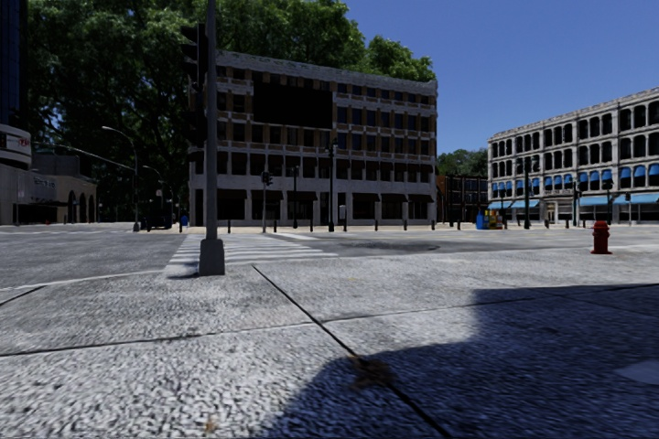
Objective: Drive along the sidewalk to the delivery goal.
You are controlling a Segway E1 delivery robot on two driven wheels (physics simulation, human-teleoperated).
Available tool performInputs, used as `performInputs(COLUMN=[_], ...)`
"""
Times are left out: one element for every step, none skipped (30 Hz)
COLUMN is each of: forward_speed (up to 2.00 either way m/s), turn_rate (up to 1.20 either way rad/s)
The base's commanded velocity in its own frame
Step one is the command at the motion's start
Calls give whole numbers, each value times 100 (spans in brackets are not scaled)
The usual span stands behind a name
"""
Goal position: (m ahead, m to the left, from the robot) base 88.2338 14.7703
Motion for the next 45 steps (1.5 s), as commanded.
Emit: performInputs(forward_speed=[200, 200, 200, 200, 200, 200, 200, 200, 200, 200, 200, 200, 200, 200, 200, 200, 200, 200, 200, 200, 200, 200, 200, 200, 200, 200, 200, 200, 200, 200, 200, 200, 200, 200, 200, 200, 200, 200, 200, 200, 200, 200, 200, 200, 200], turn_rate=[0, 0, 0, 0, 0, 0, 0, 0, 0, 0, 0, 0, 0, 0, 0, 0, 0, 0, 0, 0, 12, 12, 24, 35, 39, 39, 40, 40, 40, 40, 40, 40, 38, 38, 29, 16, 16, 12, 11, 10, 10, 10, 11, 13, 13])
